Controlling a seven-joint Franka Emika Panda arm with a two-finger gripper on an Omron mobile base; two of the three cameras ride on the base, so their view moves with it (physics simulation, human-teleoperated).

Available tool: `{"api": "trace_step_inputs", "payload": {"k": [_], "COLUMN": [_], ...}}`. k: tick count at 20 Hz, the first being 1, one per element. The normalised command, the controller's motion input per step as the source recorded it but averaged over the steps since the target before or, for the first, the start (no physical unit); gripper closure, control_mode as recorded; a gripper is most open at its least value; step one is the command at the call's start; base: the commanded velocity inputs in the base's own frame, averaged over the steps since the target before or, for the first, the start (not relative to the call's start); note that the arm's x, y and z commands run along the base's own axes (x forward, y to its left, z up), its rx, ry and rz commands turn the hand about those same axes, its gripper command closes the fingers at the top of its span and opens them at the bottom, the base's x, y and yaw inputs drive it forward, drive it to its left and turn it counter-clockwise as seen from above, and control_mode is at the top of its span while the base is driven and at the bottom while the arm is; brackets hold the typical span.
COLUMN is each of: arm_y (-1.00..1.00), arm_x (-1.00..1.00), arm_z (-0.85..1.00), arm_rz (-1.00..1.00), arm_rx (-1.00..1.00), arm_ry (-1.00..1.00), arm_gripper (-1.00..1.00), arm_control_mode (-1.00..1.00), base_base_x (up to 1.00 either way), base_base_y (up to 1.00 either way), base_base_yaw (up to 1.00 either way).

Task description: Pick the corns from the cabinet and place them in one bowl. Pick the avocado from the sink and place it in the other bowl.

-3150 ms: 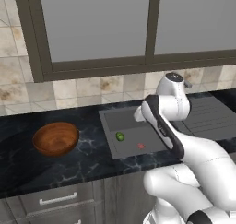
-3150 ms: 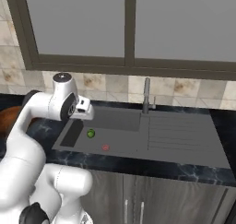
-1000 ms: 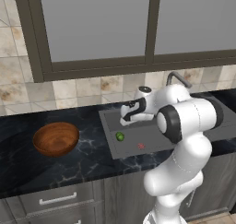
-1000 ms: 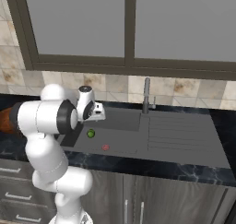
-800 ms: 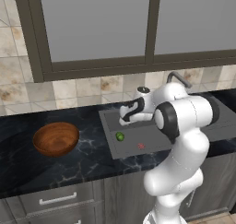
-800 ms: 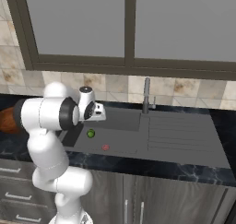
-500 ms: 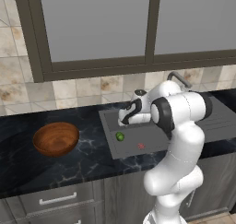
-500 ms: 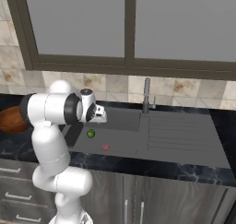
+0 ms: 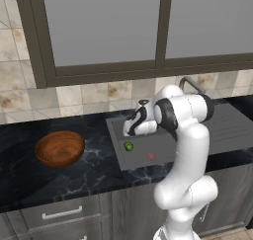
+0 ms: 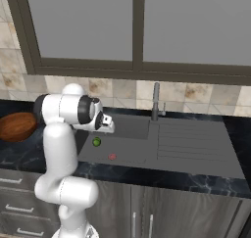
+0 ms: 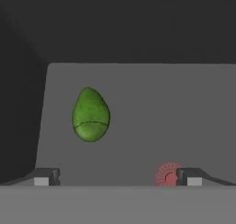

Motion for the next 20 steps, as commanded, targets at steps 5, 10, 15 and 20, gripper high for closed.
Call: {"api": "trace_step_inputs", "payload": {"k": [5,10,15,20], "arm_y": [0.1,0.12,0.17,0.18], "arm_x": [0.38,0.35,0.25,0.17], "arm_z": [-0.26,-0.26,-0.3,-0.29], "arm_rz": [-0.01,-0.09,-0.12,-0.07], "arm_rx": [0.0,0.0,0.0,0.0], "arm_ry": [0.04,0.0,0.0,0.01], "arm_gripper": [-1.0,-1.0,-1.0,-1.0], "arm_control_mode": [-1.0,-1.0,-1.0,-1.0], "base_base_x": [0.0,0.0,0.0,0.0], "base_base_y": [0.0,0.0,0.0,0.0], "base_base_yaw": [0.0,0.0,0.0,0.0]}}
